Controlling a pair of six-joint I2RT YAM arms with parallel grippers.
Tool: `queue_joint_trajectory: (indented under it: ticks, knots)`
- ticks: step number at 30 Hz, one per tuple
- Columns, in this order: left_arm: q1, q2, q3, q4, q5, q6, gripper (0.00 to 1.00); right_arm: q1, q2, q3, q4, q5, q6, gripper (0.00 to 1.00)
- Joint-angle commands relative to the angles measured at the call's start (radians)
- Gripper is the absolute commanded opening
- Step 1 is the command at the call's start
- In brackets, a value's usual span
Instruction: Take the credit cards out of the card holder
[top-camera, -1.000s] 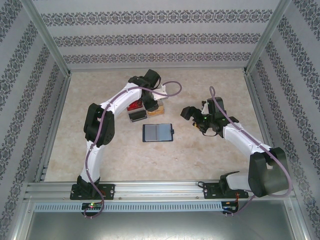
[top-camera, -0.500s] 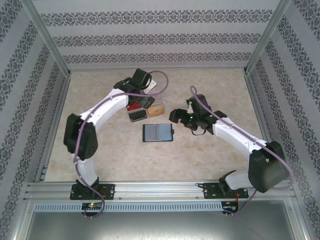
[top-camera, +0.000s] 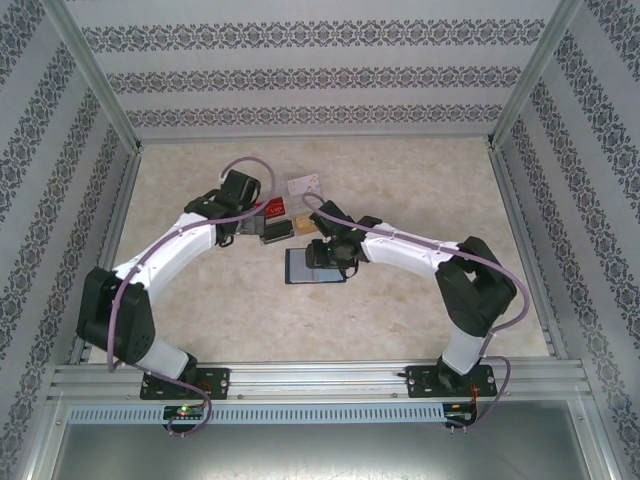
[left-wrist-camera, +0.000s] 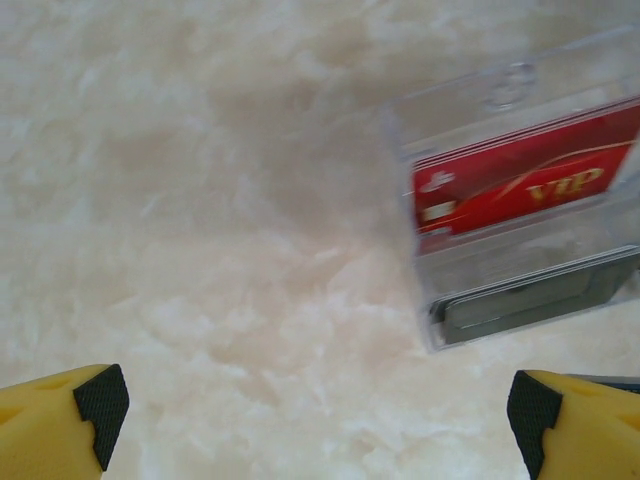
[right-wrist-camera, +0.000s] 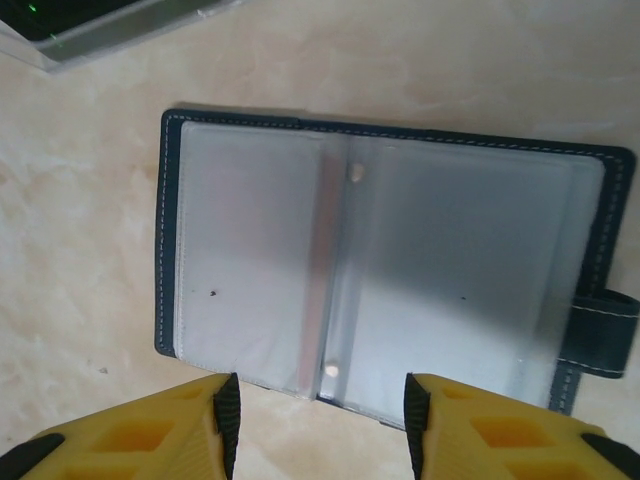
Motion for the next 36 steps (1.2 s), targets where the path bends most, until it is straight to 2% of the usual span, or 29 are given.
queue_joint_trajectory:
  ticks: [1,8,22,27,31,36]
  knots:
    - [0.025,-0.075,-0.051,0.037,0.045,-0.142,0.99,0.027,0.059,0.073,-0.065,0.061,-0.022,0.49]
    - [0.052,-0.136,-0.158,0.110,0.189,-0.207,0.99,0.042,0.160,0.140,-0.101,0.082,-0.036,0.41]
    - [0.060,-0.138,-0.217,0.152,0.320,-0.246,0.99,0.044,0.225,0.151,-0.140,0.116,-0.042,0.39]
    - [0.060,-0.127,-0.246,0.195,0.416,-0.286,1.00,0.044,0.231,0.140,-0.154,0.155,-0.056,0.38]
    - [0.061,-0.109,-0.265,0.228,0.537,-0.319,0.95,0.043,0.239,0.118,-0.144,0.166,-0.063,0.34]
    - [0.056,-0.055,-0.281,0.302,0.697,-0.374,0.81,0.040,0.230,0.075,-0.105,0.156,-0.058,0.30]
